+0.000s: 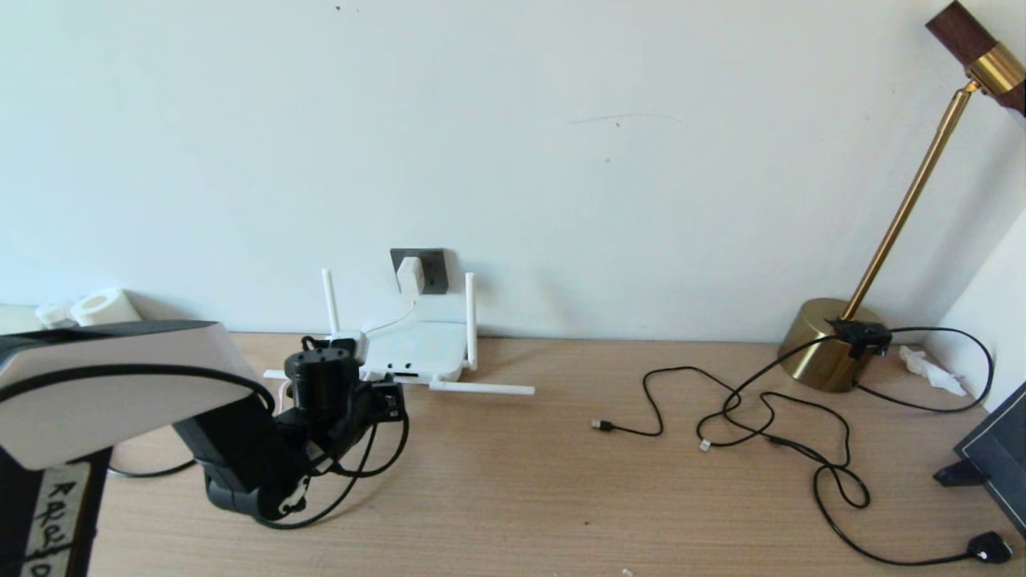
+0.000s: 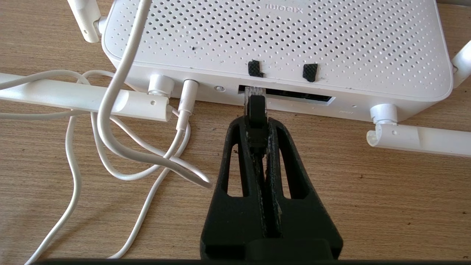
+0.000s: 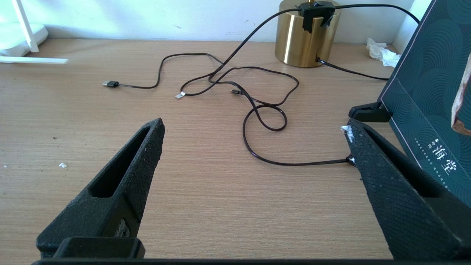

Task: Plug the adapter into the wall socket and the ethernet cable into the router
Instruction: Plug cable into router interface

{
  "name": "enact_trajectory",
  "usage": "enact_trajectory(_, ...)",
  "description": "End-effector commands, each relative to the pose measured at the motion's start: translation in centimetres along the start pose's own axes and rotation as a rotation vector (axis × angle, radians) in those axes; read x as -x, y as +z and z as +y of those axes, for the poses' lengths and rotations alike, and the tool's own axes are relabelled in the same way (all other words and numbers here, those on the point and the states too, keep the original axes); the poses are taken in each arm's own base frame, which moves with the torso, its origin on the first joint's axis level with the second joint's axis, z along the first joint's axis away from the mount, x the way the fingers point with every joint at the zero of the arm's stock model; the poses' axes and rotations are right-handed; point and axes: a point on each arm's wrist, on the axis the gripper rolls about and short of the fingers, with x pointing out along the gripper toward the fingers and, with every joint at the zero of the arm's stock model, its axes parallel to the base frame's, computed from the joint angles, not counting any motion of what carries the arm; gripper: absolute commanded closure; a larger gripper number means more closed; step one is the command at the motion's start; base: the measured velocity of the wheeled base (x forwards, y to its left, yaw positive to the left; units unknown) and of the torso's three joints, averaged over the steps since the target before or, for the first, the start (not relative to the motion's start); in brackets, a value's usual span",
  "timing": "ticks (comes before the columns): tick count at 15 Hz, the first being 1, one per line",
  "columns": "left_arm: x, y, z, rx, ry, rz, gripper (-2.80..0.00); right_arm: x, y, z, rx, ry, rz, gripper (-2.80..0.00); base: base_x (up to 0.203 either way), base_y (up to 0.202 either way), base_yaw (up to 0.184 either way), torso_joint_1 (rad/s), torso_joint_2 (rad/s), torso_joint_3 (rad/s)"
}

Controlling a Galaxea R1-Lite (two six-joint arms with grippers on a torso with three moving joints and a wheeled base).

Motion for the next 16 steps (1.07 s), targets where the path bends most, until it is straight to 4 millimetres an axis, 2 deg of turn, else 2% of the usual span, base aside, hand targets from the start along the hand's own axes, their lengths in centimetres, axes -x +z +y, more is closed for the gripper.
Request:
enact_trajectory(1,0.05,0.19,0.0,0.003,0.001,-0.01,0.0,-0.01,0.01,0.0,0.0,0.0,0.001,-2.8,0.0,0.0,0.0,0.0,0.0,0.0)
enact_trajectory(16,-0.04,0.28,0.27,-0.013,0.008,-0.013,0.0,-0.01,0.01,0.0,-0.002,0.0,0.001,-2.8,0.0,0.0,0.0,0.0,0.0,0.0)
